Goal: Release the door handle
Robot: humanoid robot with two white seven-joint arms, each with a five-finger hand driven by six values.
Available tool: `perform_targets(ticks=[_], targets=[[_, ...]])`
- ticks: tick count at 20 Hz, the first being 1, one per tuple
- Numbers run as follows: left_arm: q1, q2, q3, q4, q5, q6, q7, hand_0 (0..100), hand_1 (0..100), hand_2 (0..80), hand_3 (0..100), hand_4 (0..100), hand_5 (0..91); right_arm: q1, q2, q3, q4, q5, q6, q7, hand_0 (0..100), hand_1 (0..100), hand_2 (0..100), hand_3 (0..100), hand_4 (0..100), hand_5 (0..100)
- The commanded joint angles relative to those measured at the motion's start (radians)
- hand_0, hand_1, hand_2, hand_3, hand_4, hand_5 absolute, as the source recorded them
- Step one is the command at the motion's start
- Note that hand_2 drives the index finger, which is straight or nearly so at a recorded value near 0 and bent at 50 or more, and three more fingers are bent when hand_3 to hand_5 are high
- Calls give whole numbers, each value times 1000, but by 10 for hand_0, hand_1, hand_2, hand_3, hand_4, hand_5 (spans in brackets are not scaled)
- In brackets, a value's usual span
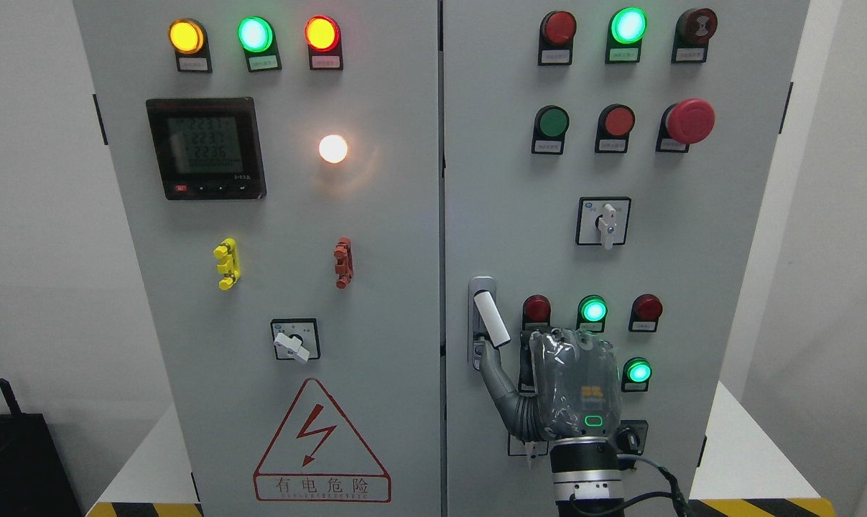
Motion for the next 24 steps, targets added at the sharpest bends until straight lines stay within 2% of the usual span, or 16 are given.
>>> perform_targets(ticks=[1, 24], targets=[[0, 1, -14, 20, 0, 0, -1, 120, 389, 0, 0, 0, 0, 0, -5, -4, -3, -6, -1, -1, 565, 173, 1000, 1000, 1000, 981], [0, 0, -14, 20, 0, 0, -1, 120, 389, 0, 0, 0, 0, 5, -11, -18, -24, -6, -1, -8, 569, 187, 1000, 1000, 1000, 983]])
